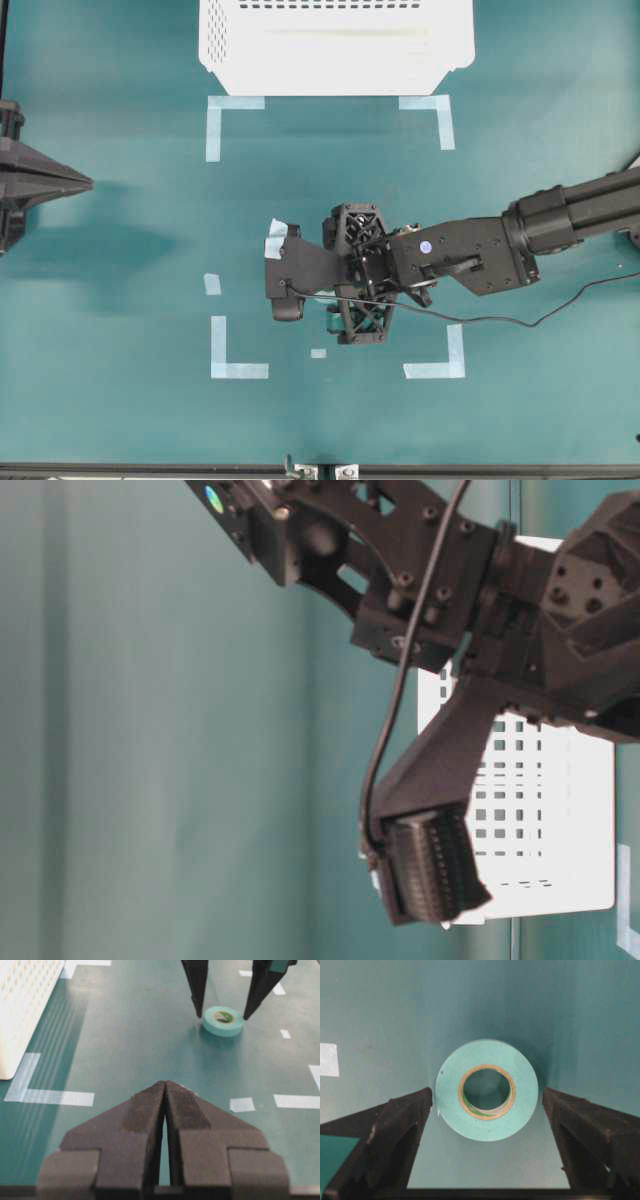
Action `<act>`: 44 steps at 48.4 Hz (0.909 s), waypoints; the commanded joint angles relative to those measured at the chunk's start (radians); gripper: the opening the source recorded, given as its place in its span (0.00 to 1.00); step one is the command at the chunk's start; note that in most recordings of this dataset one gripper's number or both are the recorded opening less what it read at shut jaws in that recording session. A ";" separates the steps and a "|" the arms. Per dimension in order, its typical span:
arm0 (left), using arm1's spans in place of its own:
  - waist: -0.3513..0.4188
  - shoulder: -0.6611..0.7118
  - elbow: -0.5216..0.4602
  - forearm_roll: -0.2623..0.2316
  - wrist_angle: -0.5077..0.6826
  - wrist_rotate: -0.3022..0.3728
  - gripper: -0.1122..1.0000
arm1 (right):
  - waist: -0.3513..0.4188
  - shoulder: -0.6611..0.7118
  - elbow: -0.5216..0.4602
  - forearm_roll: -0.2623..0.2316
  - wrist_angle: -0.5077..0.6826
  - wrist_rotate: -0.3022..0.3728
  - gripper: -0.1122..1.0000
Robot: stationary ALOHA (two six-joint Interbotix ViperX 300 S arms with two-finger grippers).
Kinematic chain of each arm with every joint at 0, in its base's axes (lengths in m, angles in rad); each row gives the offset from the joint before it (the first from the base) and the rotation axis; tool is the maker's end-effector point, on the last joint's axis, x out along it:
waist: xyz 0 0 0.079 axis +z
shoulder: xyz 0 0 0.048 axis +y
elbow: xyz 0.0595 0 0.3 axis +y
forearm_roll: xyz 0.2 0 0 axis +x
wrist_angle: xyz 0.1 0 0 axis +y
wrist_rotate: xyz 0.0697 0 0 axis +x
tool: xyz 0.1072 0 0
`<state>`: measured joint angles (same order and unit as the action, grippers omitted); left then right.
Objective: Put the tape into the white basket.
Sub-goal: 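Lower the right gripper around the tape roll and close on it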
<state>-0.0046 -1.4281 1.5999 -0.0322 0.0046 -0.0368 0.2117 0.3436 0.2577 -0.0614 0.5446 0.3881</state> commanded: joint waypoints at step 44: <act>0.002 0.009 -0.017 0.003 -0.005 0.002 0.00 | 0.011 -0.002 -0.032 -0.003 -0.005 0.000 0.75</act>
<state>-0.0031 -1.4281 1.5999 -0.0307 0.0046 -0.0368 0.2148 0.3620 0.2470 -0.0629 0.5338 0.3866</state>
